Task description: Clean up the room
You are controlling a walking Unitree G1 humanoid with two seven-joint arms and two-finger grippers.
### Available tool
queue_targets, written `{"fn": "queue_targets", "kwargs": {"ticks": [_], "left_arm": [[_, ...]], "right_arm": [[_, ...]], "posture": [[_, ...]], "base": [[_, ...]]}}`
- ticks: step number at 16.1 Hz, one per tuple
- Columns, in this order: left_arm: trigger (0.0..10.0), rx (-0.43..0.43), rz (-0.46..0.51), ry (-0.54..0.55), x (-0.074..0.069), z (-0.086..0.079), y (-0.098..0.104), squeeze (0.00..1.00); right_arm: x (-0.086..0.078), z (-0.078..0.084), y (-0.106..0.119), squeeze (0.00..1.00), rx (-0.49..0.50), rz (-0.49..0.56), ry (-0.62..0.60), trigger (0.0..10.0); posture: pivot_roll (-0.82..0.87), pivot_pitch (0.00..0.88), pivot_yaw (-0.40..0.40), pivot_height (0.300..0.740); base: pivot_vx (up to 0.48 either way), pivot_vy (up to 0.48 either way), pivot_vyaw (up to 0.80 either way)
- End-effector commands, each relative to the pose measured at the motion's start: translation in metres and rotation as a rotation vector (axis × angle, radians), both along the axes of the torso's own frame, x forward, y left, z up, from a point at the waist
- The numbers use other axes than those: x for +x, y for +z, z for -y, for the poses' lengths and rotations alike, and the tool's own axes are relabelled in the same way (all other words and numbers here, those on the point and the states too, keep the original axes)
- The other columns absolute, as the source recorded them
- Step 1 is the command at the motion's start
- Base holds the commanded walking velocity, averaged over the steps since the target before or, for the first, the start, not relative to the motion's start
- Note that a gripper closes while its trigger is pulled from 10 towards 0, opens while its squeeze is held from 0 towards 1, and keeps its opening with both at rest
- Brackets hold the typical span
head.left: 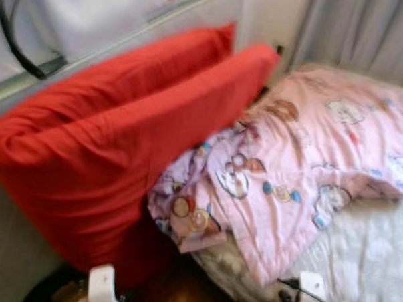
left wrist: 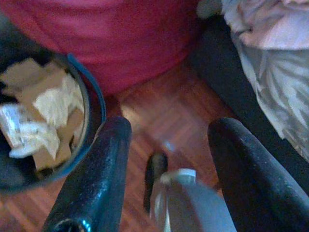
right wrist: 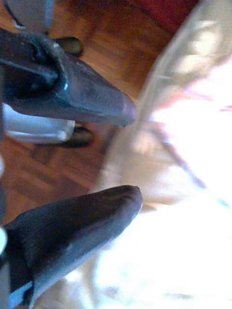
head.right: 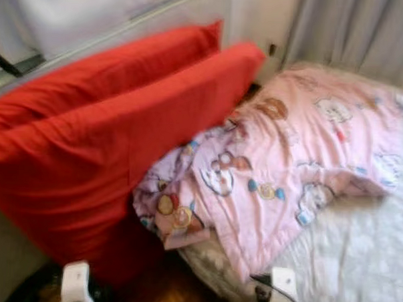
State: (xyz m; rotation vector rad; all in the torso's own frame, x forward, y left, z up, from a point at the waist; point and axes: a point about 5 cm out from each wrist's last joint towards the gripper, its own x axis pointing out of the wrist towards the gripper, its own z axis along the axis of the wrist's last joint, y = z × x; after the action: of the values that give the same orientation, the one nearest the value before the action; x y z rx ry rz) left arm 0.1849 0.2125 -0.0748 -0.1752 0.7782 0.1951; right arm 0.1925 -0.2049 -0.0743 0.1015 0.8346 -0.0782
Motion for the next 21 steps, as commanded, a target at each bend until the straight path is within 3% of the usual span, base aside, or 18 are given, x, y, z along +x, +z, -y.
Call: {"fn": "queue_targets", "kwargs": {"ticks": [1,4,5,7,10,13,16,21], "left_arm": [[10.0,0.017,-0.023,0.005,-0.008,-0.009,-0.002,0.00],[10.0,0.014,0.070,0.013,0.008,-0.012,0.008,0.00],[10.0,0.017,0.191,-0.002,0.029,-0.013,0.024,0.00],[10.0,0.023,0.249,-0.013,0.038,-0.014,0.031,0.00],[10.0,0.043,0.462,-0.032,0.062,-0.011,0.060,0.00],[10.0,0.063,0.576,-0.054,0.063,-0.001,0.072,0.00],[10.0,0.052,0.604,-0.081,0.066,0.005,0.076,0.00],[10.0,0.059,0.619,-0.105,0.068,0.006,0.081,0.00]], "right_arm": [[-0.004,-0.011,-0.004,0.00,0.029,-0.013,0.009,10.0],[0.007,-0.011,0.003,0.00,0.034,0.044,0.011,10.0],[0.024,-0.017,0.013,0.00,0.033,0.132,0.035,10.0],[0.032,-0.019,0.019,0.00,0.032,0.180,0.048,10.0],[0.051,-0.018,0.037,0.00,0.038,0.325,0.030,10.0],[0.060,-0.025,0.049,0.00,0.036,0.444,0.073,10.0],[0.065,-0.027,0.055,0.00,0.007,0.478,0.062,10.0],[0.069,-0.031,0.067,0.00,0.011,0.582,0.058,10.0]], "posture": [[0.02,0.120,0.004,0.740],[0.01,0.128,0.005,0.740],[0.01,0.129,0.003,0.740],[0.00,0.129,0.002,0.740],[-0.01,0.130,-0.003,0.740],[-0.01,0.117,-0.002,0.740],[-0.03,0.101,0.007,0.740],[-0.03,0.082,0.013,0.700]], "base": [[0.000,0.000,0.00],[0.000,0.000,0.00],[0.000,0.000,0.00],[0.000,0.000,0.00],[0.000,0.000,0.00],[0.000,0.000,0.00],[0.000,0.000,0.00],[0.000,0.000,0.00]]}}
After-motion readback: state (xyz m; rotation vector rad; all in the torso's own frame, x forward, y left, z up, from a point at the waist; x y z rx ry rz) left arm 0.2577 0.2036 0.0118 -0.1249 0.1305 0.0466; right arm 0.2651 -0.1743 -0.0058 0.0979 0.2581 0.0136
